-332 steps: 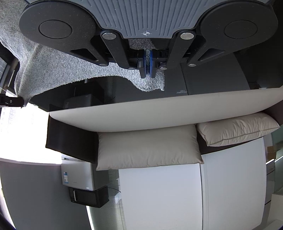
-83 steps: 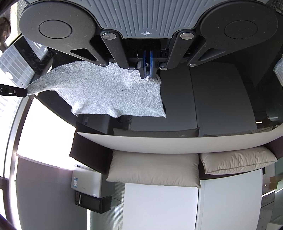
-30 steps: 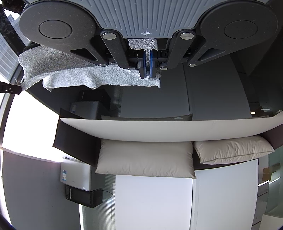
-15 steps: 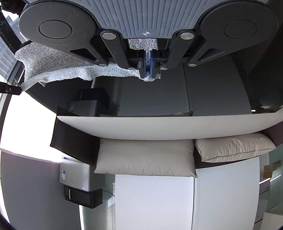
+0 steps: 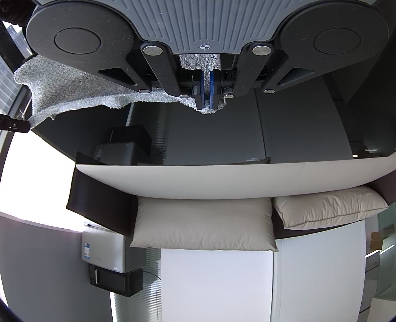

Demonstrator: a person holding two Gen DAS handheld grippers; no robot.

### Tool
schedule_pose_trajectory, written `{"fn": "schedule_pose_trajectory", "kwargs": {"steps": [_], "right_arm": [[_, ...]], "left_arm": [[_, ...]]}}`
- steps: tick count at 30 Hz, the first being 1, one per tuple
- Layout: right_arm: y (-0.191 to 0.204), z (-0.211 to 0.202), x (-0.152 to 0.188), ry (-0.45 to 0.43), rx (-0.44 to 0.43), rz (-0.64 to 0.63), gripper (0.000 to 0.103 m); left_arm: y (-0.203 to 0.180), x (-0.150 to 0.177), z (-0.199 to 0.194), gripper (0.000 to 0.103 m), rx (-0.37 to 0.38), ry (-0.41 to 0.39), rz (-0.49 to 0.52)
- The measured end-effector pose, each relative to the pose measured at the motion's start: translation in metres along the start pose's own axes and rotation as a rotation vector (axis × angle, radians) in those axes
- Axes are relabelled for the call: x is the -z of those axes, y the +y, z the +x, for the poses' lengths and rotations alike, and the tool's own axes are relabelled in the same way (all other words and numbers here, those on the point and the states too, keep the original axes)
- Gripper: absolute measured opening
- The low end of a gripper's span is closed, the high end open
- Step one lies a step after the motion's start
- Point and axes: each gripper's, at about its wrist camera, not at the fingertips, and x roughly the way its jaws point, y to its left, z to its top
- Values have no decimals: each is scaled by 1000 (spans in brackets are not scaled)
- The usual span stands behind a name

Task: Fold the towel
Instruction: 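Lift the gripped towel edge and fold it over onto the towel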

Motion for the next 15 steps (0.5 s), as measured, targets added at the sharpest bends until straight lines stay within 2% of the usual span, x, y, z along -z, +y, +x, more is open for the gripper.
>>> {"fn": "schedule_pose_trajectory", "kwargs": {"steps": [15], "right_arm": [[-1,27,2,37,15,-14,3]], "left_arm": [[-1,-2,23,4,-5,35,4]]}}
